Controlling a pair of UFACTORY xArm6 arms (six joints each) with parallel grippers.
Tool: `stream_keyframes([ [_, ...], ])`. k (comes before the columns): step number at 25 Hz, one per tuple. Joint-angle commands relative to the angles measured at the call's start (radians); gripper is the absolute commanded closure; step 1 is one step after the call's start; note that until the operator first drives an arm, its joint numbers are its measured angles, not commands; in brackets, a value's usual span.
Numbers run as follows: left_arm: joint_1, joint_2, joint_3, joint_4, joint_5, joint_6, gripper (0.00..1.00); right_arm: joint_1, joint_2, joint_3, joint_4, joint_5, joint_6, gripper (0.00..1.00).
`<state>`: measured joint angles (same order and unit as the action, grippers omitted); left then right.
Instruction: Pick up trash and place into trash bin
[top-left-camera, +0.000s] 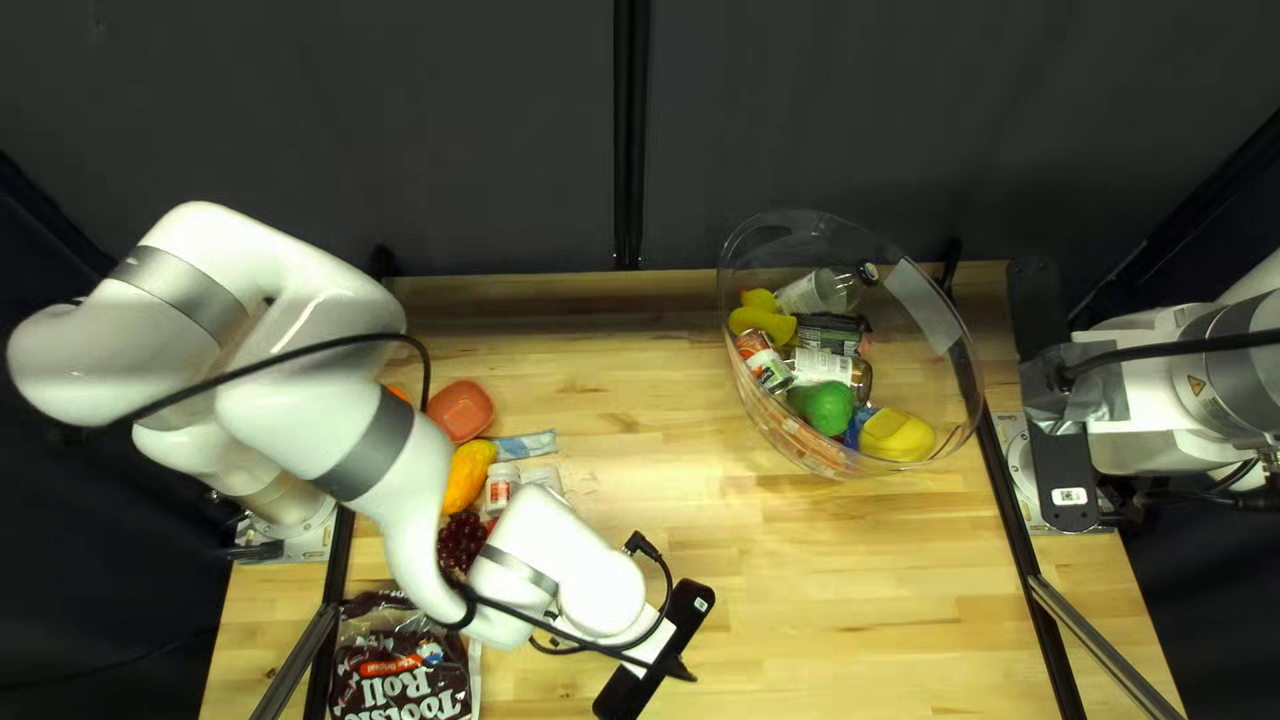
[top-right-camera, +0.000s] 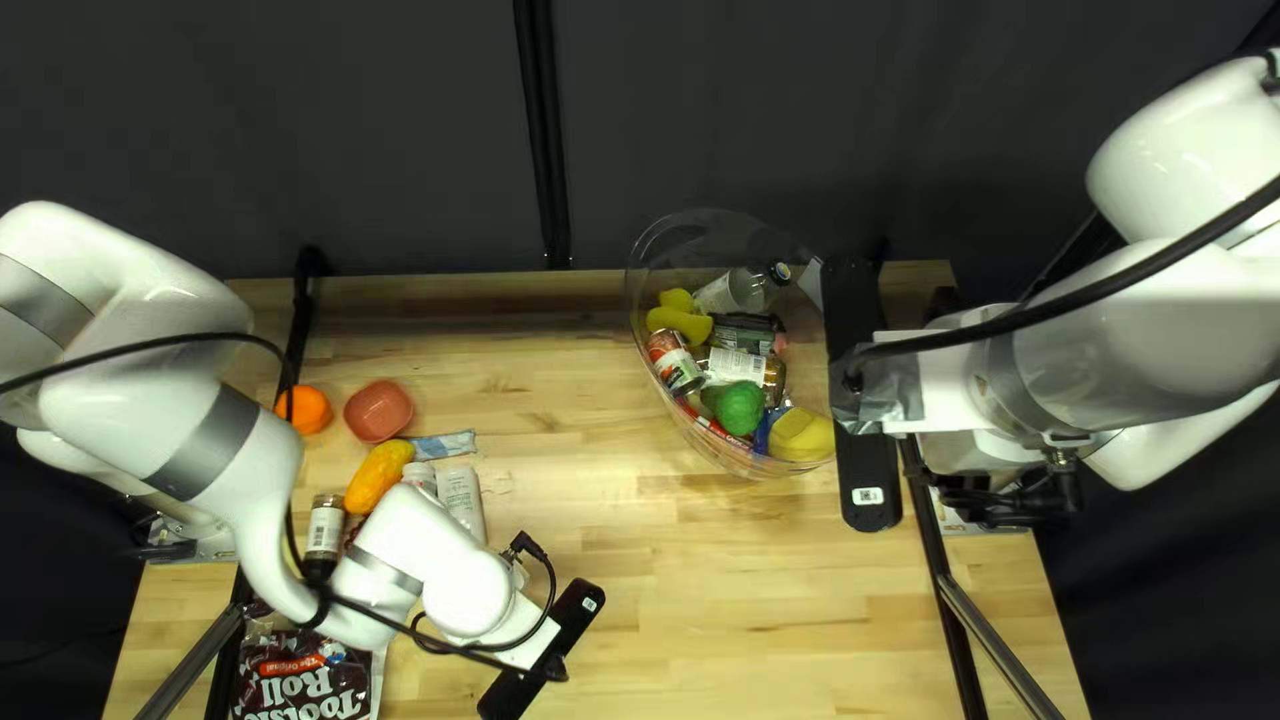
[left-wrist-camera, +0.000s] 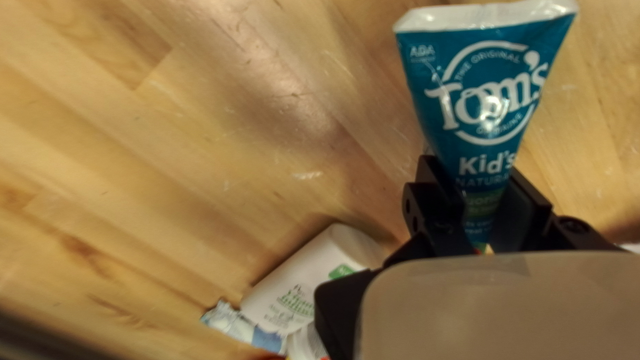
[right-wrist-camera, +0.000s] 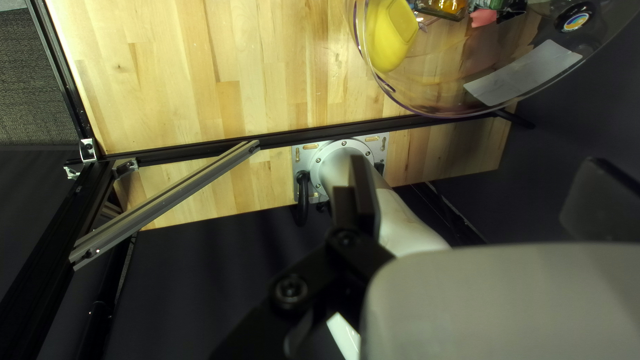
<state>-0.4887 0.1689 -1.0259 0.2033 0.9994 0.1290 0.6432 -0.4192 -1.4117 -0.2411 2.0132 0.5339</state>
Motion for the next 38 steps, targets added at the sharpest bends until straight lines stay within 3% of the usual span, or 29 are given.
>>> stream_keyframes([
  [1,-0.024,-0.039,-0.091,0.105,0.107,0.006,1.00,0.000,0.000,0.000,0.000,0.000,0.000,0.00],
  [5,-0.013,-0.005,-0.262,0.210,0.221,0.103,1.00,0.000,0.000,0.000,0.000,0.000,0.000,0.00],
  [15,0.148,0.117,-0.550,0.401,0.277,0.361,1.00,0.000,0.000,0.000,0.000,0.000,0.000,0.00],
  [22,0.280,0.178,-0.646,0.483,0.189,0.477,1.00,0.000,0.000,0.000,0.000,0.000,0.000,0.00],
  [31,0.399,0.229,-0.655,0.476,0.028,0.566,1.00,0.000,0.000,0.000,0.000,0.000,0.000,0.00],
  [35,0.421,0.307,-0.712,0.443,-0.007,0.584,0.98,0.000,0.000,0.000,0.000,0.000,0.000,0.00],
  [37,0.428,0.325,-0.727,0.424,-0.018,0.590,0.90,0.000,0.000,0.000,0.000,0.000,0.000,0.00],
  [38,0.430,0.328,-0.729,0.419,-0.021,0.591,0.23,0.000,0.000,0.000,0.000,0.000,0.000,0.00],
])
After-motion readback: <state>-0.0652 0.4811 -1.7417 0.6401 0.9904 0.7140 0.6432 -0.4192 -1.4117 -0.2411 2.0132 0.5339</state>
